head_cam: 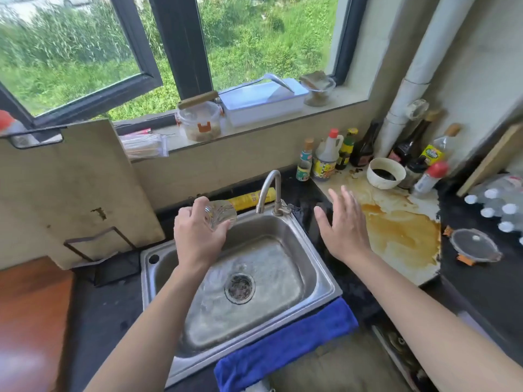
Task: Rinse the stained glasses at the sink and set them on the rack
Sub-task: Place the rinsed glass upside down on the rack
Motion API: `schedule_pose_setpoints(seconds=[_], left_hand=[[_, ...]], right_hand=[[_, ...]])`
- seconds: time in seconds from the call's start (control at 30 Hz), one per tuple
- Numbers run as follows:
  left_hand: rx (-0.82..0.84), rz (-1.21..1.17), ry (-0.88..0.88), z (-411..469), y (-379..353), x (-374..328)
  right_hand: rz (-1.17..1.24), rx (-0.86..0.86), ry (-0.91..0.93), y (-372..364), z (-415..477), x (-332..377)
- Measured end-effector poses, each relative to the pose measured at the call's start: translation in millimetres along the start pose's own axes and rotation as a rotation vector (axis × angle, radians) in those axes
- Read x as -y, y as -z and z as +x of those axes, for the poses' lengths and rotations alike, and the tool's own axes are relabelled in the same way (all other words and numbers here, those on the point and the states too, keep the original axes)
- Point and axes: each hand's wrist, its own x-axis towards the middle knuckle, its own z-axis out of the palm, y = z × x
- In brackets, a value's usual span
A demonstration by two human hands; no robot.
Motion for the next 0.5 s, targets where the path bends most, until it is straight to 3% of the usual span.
schedule_pose_setpoints(seconds=[0.2,0.33,0.4,0.5], left_hand=[[-0.070,-0.007,-0.212,-46.0,31.7,-53.9],[0.016,-0.066,-0.355,-101.2,42.5,-118.1],[0.071,-0.034,-0.531,-139.3,39.0,-158.5],[0.198,-0.121,-0.631,-204.6,26.9,-234.5]], right_hand=[[-0.083,-0.070,0.024,45.3,-70.0,-27.1],[-0.178,-0.151,-0.011,96.8,-148.9,-69.5],[-0.191,-0.205,-0.090,130.7,-202.7,-100.6],[-0.223,-0.306,-0.238,186.5,-295.2,-155.4]])
